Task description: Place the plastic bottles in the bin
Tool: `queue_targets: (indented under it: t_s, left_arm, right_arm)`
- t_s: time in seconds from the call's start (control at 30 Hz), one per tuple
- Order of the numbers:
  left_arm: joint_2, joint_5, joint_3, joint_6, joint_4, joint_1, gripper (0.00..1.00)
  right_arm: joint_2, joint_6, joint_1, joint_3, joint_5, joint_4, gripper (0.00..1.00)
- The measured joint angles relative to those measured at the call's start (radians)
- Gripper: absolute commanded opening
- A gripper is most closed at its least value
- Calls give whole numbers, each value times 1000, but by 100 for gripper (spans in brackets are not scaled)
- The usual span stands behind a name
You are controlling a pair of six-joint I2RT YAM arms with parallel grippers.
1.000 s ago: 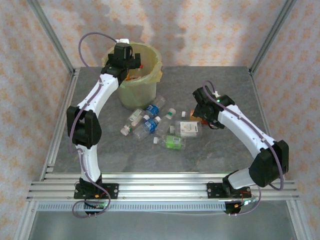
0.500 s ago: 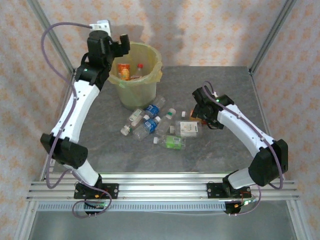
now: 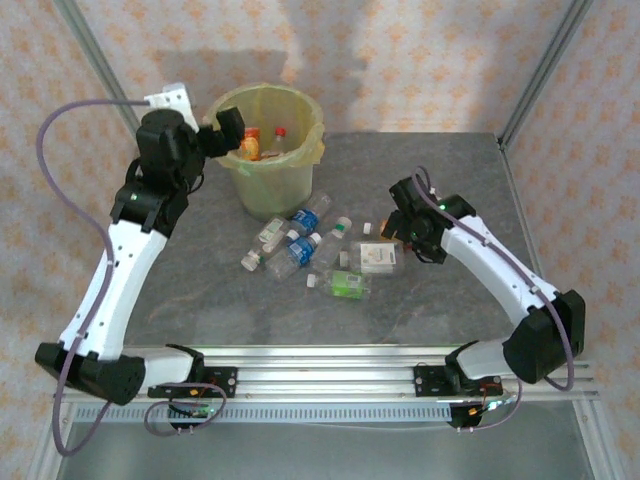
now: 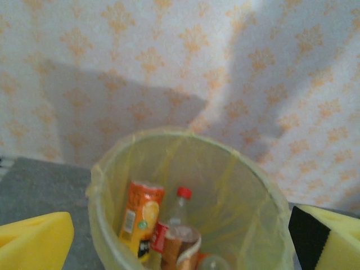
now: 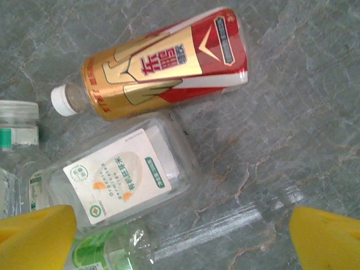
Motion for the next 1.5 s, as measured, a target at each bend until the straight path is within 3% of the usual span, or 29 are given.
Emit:
queue_targets:
  t_s: [0.23, 0.43, 0.63, 0.97, 1.5]
  left_arm:
    - [-132, 108, -206, -85, 30, 0, 100]
    - [-188, 140, -281, -113, 36, 0, 100]
    - [-205, 140, -298, -115, 33, 0, 100]
    - [-216, 136, -338, -114, 26, 0, 100]
    - [-282, 94, -339, -106, -18, 0, 100]
  right_arm:
    - [-15, 69, 0, -93, -68, 44, 99]
    - [-17, 145, 9, -194, -161, 121, 99]
    - [-8, 164, 117, -209, -193, 142, 99]
    - [172, -5, 354, 2, -147, 86, 99]
    - [329, -221, 351, 87, -134, 142, 99]
